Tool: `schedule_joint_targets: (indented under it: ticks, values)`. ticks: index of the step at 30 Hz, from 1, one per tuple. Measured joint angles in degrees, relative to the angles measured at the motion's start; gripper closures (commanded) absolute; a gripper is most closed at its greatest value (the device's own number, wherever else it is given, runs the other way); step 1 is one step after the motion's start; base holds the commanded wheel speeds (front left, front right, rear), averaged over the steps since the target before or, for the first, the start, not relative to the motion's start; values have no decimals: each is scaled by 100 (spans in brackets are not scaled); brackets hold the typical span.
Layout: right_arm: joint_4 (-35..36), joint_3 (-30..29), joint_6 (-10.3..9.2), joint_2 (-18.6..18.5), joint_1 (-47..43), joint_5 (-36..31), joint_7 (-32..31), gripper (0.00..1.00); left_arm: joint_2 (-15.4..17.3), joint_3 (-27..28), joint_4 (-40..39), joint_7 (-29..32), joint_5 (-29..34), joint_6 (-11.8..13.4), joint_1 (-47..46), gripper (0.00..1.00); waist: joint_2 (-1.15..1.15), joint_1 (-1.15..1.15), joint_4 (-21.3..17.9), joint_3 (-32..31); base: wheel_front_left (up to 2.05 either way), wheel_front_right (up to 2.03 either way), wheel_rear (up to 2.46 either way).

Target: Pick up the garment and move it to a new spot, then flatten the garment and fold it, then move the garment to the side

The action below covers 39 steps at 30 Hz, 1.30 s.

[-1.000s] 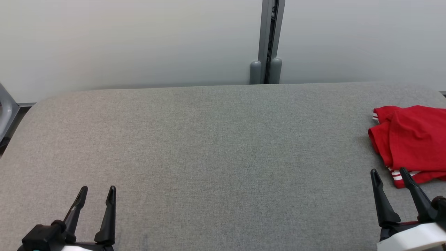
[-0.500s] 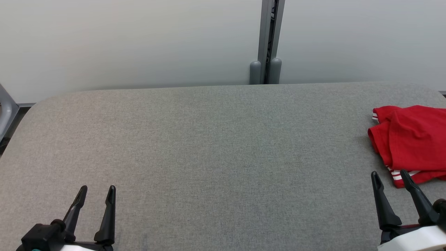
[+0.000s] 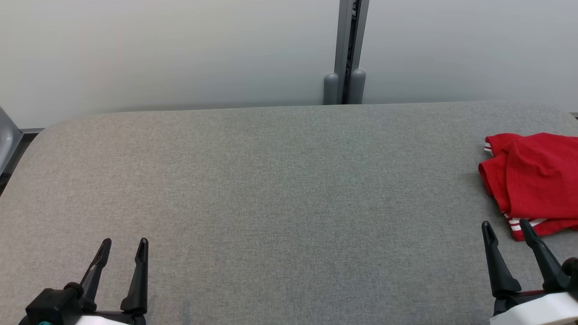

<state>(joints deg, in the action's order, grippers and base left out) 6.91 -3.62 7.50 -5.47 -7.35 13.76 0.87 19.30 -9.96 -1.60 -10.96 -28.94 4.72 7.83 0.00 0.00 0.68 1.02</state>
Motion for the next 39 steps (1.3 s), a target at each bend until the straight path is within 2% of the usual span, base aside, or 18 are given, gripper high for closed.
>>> schedule_joint_targets:
  ticks: [19, 20, 25, 39]
  values:
    - [12, -70, 0, 26, 0, 1, 26, 0, 10, -40, 51, -51, -42, 14, -106, 0, 0, 0, 52, 71, 0, 0, 0]
    - [-19, -68, 0, 31, -2, 1, 23, 100, -11, -44, 77, -38, -42, 14, -99, 100, 0, 0, 53, 73, 0, 0, 0]
    - [-233, 7, 0, 123, -61, 114, 14, 100, -221, -110, 275, 21, -144, 3, 32, 100, 0, 0, 51, 72, 0, 0, 0]
    - [-459, 119, -1, 119, 12, 1696, 8, 100, -405, 240, 333, 342, -1451, -213, 12, 100, 0, 0, 36, 51, 0, 0, 0]
